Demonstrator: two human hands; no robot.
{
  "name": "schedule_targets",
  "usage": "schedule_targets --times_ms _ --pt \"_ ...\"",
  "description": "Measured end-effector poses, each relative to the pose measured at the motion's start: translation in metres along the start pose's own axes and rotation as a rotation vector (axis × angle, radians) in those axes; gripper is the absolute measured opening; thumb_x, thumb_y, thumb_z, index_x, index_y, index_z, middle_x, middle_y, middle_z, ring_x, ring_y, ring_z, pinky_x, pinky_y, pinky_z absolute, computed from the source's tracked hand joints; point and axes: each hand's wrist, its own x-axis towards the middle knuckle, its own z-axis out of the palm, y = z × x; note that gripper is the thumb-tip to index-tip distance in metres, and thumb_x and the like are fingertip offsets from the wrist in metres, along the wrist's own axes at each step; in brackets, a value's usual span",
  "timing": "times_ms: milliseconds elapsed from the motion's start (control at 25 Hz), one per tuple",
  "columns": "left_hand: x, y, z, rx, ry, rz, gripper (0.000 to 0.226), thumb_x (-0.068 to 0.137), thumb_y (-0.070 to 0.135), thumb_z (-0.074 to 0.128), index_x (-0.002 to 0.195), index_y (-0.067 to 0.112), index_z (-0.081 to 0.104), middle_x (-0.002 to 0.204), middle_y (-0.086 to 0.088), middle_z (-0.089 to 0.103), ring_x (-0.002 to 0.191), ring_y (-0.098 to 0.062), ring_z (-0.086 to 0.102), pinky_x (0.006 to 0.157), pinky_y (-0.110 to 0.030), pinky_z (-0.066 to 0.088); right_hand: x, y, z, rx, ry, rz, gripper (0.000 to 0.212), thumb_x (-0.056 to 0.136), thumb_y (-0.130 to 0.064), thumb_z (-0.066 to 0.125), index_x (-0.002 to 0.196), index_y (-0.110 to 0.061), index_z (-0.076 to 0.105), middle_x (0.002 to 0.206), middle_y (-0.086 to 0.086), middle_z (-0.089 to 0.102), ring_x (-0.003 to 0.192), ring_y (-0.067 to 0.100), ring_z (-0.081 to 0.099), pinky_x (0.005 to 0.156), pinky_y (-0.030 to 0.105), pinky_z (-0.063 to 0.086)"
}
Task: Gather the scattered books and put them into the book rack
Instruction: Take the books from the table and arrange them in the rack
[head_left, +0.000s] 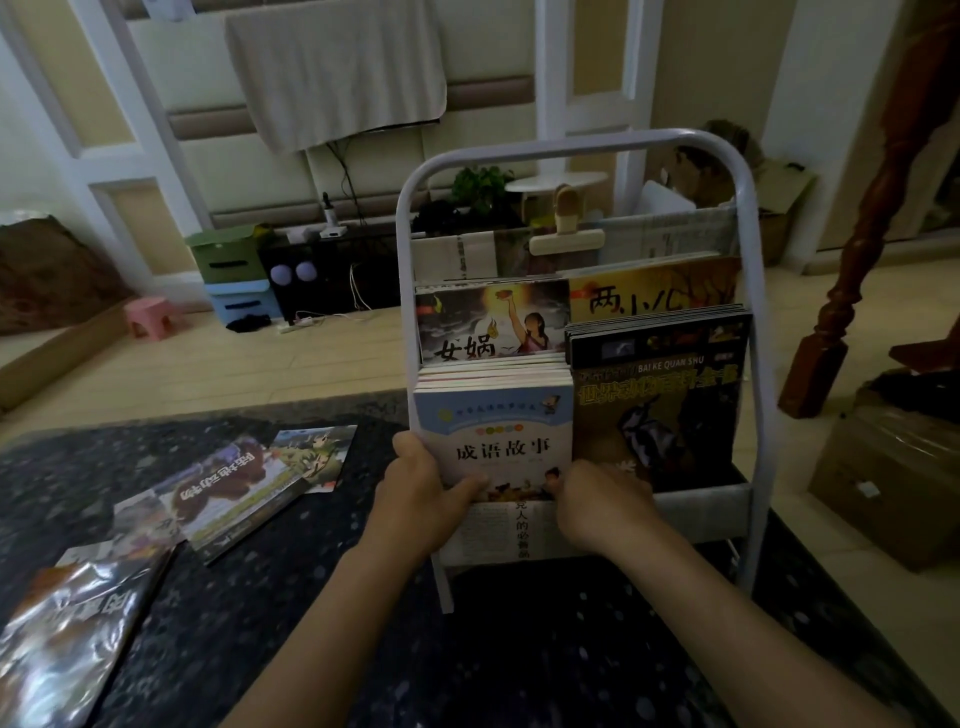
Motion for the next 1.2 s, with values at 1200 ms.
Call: schedule_targets --times_ms 1200 --pt "-0.096 -0.169 -0.122 0.128 0.032 -0.312 0.057 0.092 0.028 0.06 0.142 0.015 0.035 0.13 -0.006 0.054 0.114 -0.025 0.057 0.086 -0.032 0.049 -0.083 -0.196 0.131 -0.075 -0.098 -0.504 0.04 0.1 -0.02 0.045 0.138 -0.011 0.041 0.135 0.012 0.048 0.12 0.032 0.052 0.088 0.038 0.044"
